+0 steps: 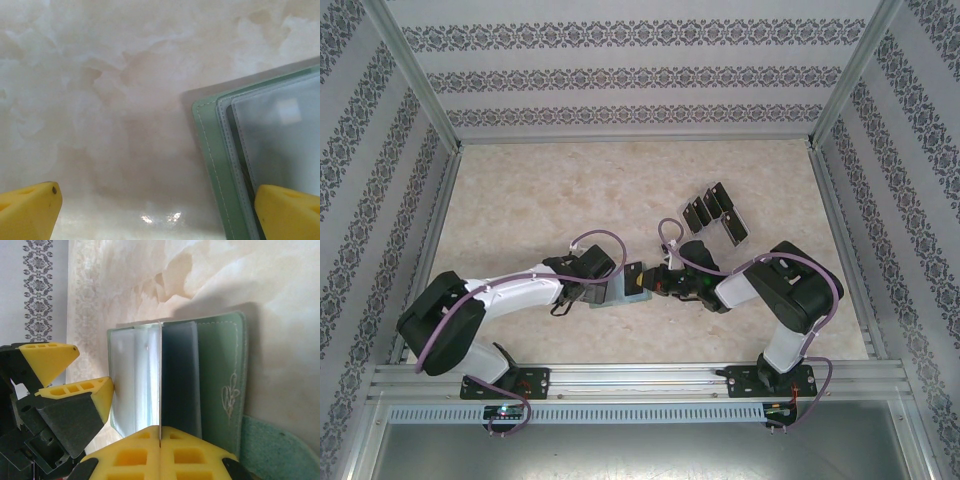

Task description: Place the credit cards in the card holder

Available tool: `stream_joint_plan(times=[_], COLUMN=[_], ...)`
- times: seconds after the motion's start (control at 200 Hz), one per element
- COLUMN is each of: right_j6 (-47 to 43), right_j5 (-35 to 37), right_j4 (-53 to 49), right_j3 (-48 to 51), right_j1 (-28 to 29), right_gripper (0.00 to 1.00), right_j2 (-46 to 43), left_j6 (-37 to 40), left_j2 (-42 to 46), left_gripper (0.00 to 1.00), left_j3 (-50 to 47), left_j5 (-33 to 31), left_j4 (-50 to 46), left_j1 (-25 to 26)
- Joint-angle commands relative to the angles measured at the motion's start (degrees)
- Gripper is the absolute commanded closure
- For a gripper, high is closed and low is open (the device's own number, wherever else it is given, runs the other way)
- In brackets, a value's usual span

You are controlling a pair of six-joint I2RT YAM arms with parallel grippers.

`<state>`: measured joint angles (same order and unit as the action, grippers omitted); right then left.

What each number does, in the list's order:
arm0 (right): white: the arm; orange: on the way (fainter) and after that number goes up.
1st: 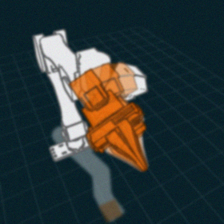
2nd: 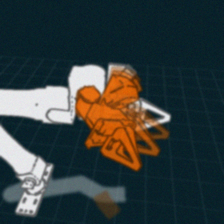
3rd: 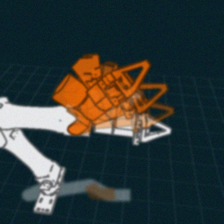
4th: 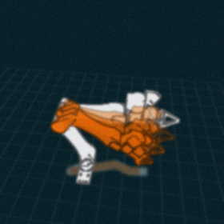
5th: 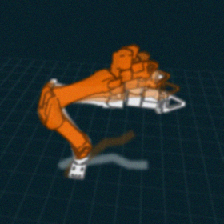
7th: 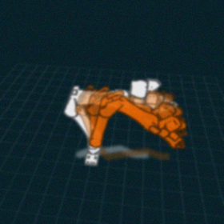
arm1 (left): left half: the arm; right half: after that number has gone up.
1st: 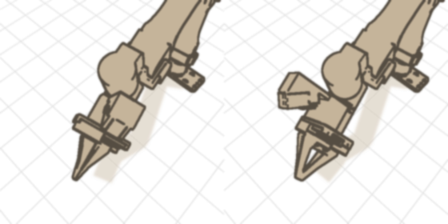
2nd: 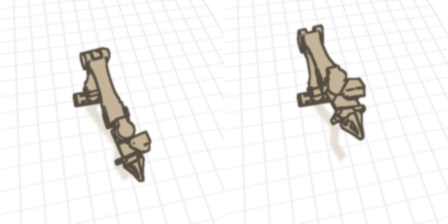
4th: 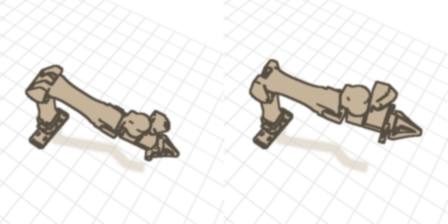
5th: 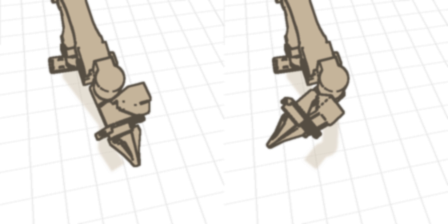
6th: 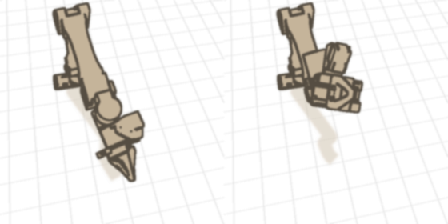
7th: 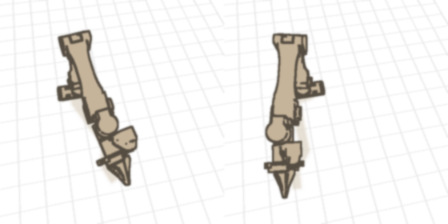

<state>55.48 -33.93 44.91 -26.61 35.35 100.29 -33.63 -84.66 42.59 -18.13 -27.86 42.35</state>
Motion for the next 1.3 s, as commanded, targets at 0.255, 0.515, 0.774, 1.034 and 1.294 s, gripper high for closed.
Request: stream_joint_plan(times=[0.255, 0.515, 0.774, 1.034, 1.294], right_j6=[0.26, 0.37, 0.92, 1.51, 2.25], right_j5=[-1.18, -1.82, -1.97, -1.45, -2.23], right_j4=[1.24, 0.45, 0.94, 2.18, 3.6], right_j3=[-0.15, -1.04, -2.68, -3.36, -3.62], right_j1=[-0.29, -0.15, 1.33, 2.06, 2.5], right_gripper=[1.0, 1.0, 1.0, 1.0, 1.0], right_j2=[-0.33, -2.61, -1.2, 1.54, 3.46], left_j6=[-0.21, -0.38, -0.64, -0.72, -0.74], left_j2=[-1.65, -2.02, -1.86, -1.33, -1.25], left_gripper=[0.0, 0.0, 0.0, 0.0, 0.0], left_j3=[-1.44, -1.37, -1.57, -1.74, -1.87], left_j5=[-2.39, -1.87, -1.47, -1.39, -1.29], left_j4=[-2.56, -2.11, -2.0, -2.11, -2.11], left_j1=[-1.04, -1.0, -1.04, -1.04, -1.03])
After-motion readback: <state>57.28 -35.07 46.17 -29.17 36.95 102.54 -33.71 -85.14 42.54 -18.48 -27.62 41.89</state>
